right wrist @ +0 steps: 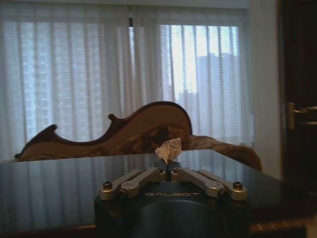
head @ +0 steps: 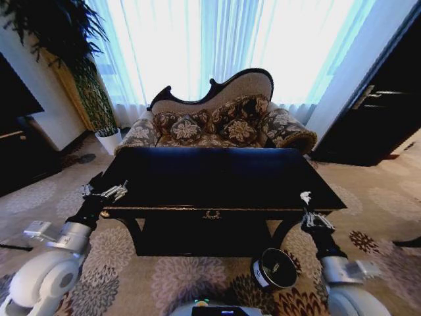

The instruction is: Move to the front of the table and place the trash on the table into the trash bin.

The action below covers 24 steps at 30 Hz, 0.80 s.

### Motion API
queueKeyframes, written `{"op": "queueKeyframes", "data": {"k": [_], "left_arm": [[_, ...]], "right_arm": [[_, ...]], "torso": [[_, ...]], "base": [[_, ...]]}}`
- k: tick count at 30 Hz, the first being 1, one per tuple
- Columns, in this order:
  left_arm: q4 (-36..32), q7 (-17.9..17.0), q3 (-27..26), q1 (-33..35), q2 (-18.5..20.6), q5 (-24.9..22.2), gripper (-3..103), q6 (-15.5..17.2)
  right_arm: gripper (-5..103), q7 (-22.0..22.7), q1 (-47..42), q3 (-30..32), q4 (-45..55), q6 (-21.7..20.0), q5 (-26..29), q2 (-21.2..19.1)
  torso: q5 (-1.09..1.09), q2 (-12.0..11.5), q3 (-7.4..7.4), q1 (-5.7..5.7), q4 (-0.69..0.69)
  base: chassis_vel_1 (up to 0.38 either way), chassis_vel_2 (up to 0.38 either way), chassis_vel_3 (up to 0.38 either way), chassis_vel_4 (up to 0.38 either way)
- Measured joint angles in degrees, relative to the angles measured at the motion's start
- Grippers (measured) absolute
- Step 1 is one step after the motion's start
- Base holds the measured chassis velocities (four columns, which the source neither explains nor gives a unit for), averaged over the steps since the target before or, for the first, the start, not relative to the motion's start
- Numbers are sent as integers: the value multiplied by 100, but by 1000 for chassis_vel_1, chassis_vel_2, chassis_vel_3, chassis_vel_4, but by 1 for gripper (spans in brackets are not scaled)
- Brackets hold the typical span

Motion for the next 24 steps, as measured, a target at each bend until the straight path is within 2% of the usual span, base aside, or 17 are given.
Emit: {"op": "queueKeyframes", "data": {"k": [7,12,24], "left_arm": [[0,0,0,0,0,0,100,0],[0,0,0,0,0,0,100,0],[0,0,0,0,0,0,100,0]], "right_arm": [[0,-74,-115,-164,-407,382,-98,393],[0,-76,12,-437,-799,426,-211,545],[0,-72,437,-1154,-2244,669,-666,585]], "torso": [[0,0,0,0,-1],[1,0,0,0,0],[1,0,0,0,0]], "base": [[0,0,0,0],[0,0,0,0],[0,0,0,0]]}}
